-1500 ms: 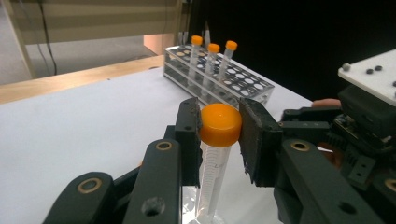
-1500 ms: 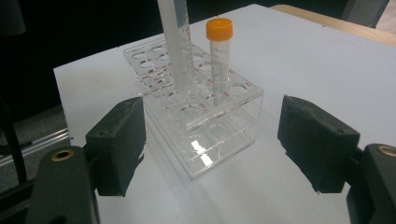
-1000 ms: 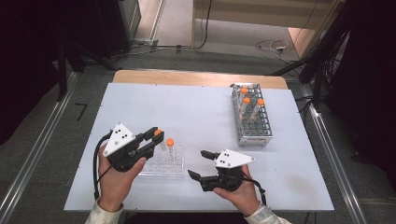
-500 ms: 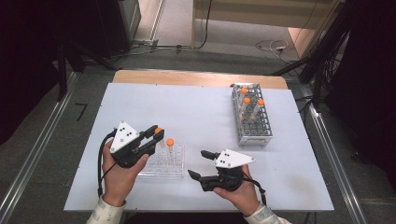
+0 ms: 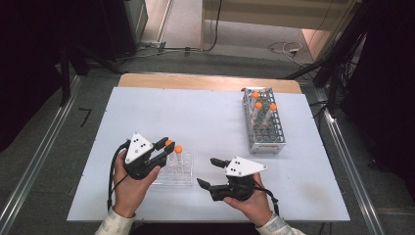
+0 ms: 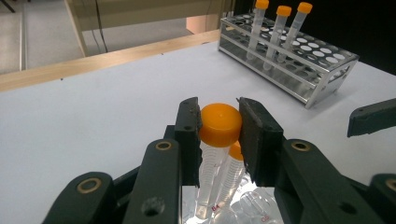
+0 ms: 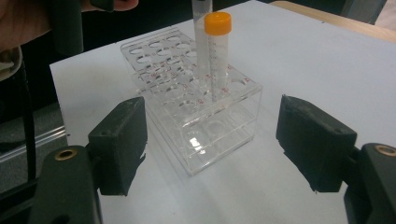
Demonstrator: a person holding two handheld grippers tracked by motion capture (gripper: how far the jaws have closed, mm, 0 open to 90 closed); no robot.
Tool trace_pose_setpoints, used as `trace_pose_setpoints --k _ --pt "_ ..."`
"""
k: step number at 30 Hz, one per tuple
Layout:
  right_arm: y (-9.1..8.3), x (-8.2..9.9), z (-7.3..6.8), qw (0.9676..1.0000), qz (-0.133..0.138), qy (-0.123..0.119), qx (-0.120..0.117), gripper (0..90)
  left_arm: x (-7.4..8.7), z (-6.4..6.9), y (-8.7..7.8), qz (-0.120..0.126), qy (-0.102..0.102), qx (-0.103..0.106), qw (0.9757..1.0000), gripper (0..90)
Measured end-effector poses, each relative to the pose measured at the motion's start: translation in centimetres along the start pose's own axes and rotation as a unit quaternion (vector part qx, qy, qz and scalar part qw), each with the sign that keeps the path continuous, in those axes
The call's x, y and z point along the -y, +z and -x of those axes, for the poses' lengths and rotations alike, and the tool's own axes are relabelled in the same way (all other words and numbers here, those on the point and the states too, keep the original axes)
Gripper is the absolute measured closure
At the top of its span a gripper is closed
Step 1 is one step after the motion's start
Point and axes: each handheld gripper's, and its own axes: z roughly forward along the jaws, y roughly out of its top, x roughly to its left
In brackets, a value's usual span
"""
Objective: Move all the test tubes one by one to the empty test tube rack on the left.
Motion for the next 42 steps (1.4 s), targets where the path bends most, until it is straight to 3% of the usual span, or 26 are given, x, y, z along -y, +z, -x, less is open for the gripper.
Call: trace_pose_setpoints --k 18,21,25,28,31,34,37,42 --pt "0.0 0.0 0.1 1.0 0.002 0.0 0.002 23.6 -0.1 -0.4 -0.5 0.008 -0.028 0.012 0.9995 61.6" --pt "-0.1 0.0 0.2 1.0 0.002 0.001 0.006 23.6 -0.2 -0.5 -0.7 0.014 -0.04 0.019 0.9989 55.1" --pt "-0.3 0.0 0.7 0.9999 0.004 0.004 0.016 23.5 -0.3 -0.8 -0.9 0.028 -0.058 0.024 0.9977 39.3" --pt "-0.7 -0.1 1.4 0.9993 0.003 0.013 0.033 23.6 -0.3 -0.7 -0.8 0.03 -0.062 0.01 0.9976 24.3" --pt "-1.3 -0.1 2.6 0.9982 0.009 0.024 0.055 23.5 -0.3 -0.8 -0.8 0.031 -0.066 0.008 0.9973 19.5" --pt "-2.1 -0.2 4.0 0.9957 0.017 0.04 0.082 23.5 -0.4 -0.9 -0.8 0.034 -0.068 0.006 0.9971 18.0" --pt "-3.2 -0.3 5.5 0.9911 0.022 0.054 0.12 23.4 -0.4 -1.0 -0.9 0.033 -0.069 0.004 0.9971 18.1" --pt "-5.0 -0.5 8.4 0.9791 0.024 0.073 0.188 22.8 -0.4 -1.2 -1.0 0.035 -0.073 0.003 0.9967 18.2"
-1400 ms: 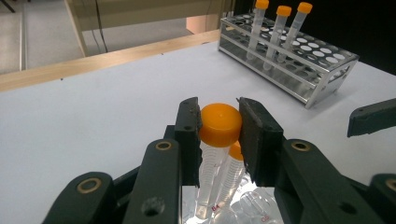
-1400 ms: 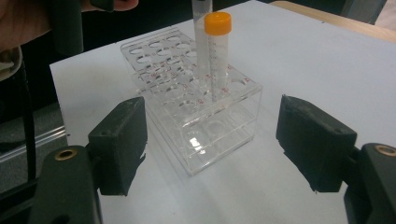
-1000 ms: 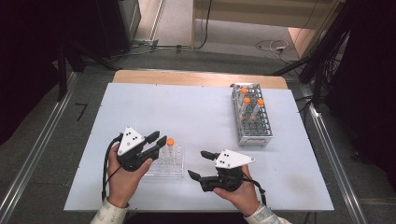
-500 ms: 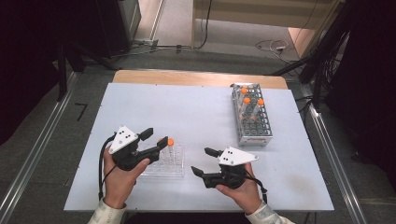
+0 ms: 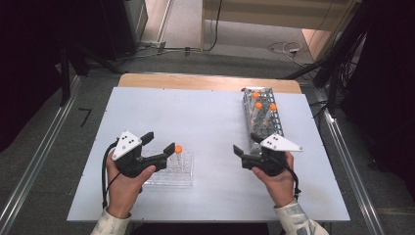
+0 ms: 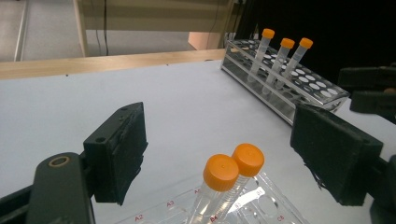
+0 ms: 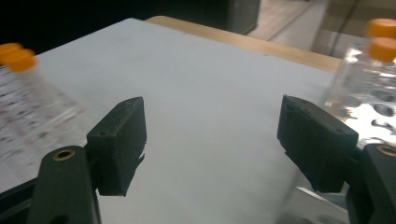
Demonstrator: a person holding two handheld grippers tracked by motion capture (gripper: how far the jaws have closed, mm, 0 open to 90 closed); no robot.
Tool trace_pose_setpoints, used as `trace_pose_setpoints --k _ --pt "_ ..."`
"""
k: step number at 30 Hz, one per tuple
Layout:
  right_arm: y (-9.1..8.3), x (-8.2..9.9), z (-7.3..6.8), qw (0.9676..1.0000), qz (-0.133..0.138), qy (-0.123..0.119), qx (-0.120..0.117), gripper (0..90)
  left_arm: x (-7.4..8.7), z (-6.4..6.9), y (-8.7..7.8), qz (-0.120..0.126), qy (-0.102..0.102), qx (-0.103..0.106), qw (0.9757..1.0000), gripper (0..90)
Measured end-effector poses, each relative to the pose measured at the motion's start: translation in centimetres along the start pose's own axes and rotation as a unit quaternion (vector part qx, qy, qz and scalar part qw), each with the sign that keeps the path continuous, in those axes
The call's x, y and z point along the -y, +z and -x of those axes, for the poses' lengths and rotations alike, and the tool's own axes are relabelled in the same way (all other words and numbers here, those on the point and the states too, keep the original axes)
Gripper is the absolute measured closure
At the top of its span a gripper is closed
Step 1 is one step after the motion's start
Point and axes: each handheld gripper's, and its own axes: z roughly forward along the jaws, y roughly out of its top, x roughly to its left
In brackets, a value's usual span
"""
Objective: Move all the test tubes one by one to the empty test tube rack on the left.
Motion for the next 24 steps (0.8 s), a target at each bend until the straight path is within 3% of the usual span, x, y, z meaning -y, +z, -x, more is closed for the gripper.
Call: trace_pose_setpoints --k 4,7,13,16,24 --pt "-0.5 -0.4 2.4 0.9988 0.001 0.021 0.045 23.0 -0.1 -0.1 -0.1 0.002 -0.003 0.0 1.0 18.3" --pt "-0.4 -0.5 3.6 0.9963 -0.008 0.023 0.082 23.2 -0.1 -0.2 -0.1 0.001 -0.003 0.0 1.0 18.3" --pt "0.7 -1.0 6.0 0.9872 -0.027 0.038 0.152 26.3 -0.1 -0.2 0.1 0.002 -0.003 0.001 1.0 18.5" --pt "1.4 -1.3 7.1 0.9847 -0.026 0.051 0.164 29.0 -0.1 -0.3 0.2 0.001 -0.003 0.002 1.0 18.6" --pt "4.1 -1.6 9.1 0.9808 -0.035 0.045 0.186 35.0 -0.1 -0.2 0.1 0.0 -0.002 0.003 1.0 19.7"
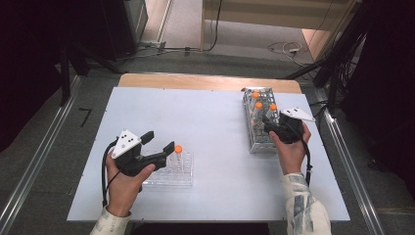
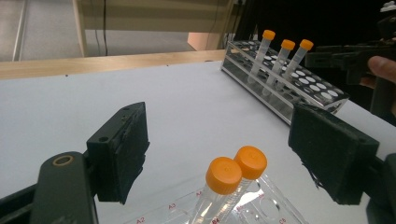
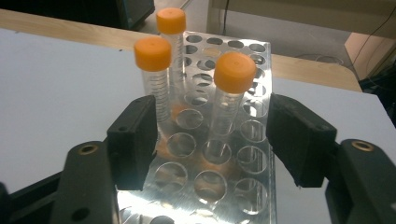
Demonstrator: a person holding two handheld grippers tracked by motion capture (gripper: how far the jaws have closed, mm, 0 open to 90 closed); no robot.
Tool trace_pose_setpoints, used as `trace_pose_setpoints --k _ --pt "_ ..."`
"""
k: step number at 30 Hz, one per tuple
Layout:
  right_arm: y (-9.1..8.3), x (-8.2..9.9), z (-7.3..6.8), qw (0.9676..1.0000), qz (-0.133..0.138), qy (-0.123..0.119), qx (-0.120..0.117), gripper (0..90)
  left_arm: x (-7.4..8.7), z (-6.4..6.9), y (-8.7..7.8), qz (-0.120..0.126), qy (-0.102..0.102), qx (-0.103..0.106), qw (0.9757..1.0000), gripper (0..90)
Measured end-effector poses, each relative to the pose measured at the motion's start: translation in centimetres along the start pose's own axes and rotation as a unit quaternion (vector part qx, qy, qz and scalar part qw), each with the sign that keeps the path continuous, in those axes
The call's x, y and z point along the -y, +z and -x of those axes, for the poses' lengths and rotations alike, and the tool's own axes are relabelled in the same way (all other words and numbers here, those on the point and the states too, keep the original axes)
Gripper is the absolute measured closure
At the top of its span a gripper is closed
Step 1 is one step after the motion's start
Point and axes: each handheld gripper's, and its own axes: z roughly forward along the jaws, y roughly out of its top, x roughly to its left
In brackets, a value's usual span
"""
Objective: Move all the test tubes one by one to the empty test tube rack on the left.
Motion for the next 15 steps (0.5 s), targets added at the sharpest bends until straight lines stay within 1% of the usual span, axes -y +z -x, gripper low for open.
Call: trace_pose_setpoints --k 2,4,7,10,12,15 --pt "0.8 0.1 0.5 0.9999 -0.008 0.007 0.001 37.5 0.0 0.0 0.0 0.001 -0.001 0.0 1.0 19.8" --pt "1.5 0.1 0.9 0.9999 -0.012 0.009 0.002 41.5 0.0 -0.1 0.0 0.0 -0.001 0.001 1.0 19.8" --pt "2.0 0.0 1.5 0.9998 -0.013 0.015 -0.006 47.0 0.0 -0.2 0.0 0.001 -0.002 0.0 1.0 20.1" --pt "2.4 -0.2 1.7 0.9998 -0.012 0.008 -0.012 52.3 0.0 -0.2 0.0 0.0 -0.002 0.001 1.0 20.2" --pt "2.7 -0.2 1.8 0.9996 -0.017 0.008 -0.019 54.9 0.0 -0.2 0.0 0.0 -0.002 0.001 1.0 20.4" --pt "3.2 -0.2 1.7 0.9995 -0.024 0.0 -0.023 57.9 0.1 -0.1 0.0 -0.001 0.0 0.001 1.0 20.7"
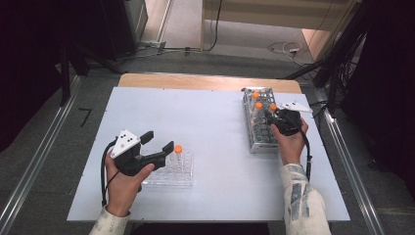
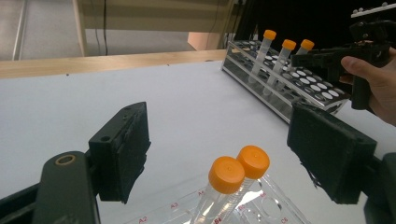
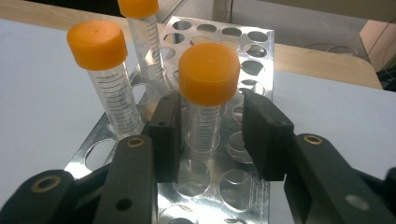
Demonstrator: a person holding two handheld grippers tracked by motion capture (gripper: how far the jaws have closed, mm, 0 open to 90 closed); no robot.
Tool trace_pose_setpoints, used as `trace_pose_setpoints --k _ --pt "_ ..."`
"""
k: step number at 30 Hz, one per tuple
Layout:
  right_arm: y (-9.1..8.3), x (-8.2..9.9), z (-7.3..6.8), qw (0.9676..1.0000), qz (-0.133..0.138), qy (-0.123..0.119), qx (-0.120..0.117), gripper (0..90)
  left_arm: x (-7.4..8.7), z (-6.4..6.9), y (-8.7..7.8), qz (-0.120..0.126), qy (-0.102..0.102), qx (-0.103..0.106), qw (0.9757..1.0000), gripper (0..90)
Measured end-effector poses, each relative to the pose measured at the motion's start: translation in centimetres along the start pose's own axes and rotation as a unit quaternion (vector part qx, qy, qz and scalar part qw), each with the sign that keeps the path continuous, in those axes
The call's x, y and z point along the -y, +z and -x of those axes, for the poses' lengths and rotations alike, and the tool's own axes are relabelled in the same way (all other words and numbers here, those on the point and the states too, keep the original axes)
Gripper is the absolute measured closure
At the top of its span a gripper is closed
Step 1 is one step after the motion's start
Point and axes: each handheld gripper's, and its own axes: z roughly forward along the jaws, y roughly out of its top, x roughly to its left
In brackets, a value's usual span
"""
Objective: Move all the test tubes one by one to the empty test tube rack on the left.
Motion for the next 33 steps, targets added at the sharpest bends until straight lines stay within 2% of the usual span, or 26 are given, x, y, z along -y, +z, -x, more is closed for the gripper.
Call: trace_pose_setpoints --k 6,13,15,22,33 --pt "0.3 -0.4 -0.1 0.9999 -0.014 -0.004 -0.007 70.0 0.1 0.0 0.1 -0.003 0.0 0.001 1.0 21.0" --pt "0.2 -0.4 0.2 0.9998 -0.015 0.007 -0.013 71.5 0.1 0.2 0.1 -0.004 0.002 0.003 1.0 21.3" --pt "0.0 -0.6 0.3 0.9997 -0.007 0.014 -0.016 71.5 0.1 0.1 0.1 -0.004 0.002 0.002 1.0 21.3" --pt "-1.2 -1.5 0.5 0.9996 0.017 0.015 -0.019 71.5 0.0 0.0 0.0 0.0 -0.001 -0.001 1.0 20.1" --pt "-4.7 -3.2 0.6 0.9981 0.06 0.006 -0.016 71.5 -0.1 0.0 -0.2 0.004 -0.003 -0.003 1.0 18.0"
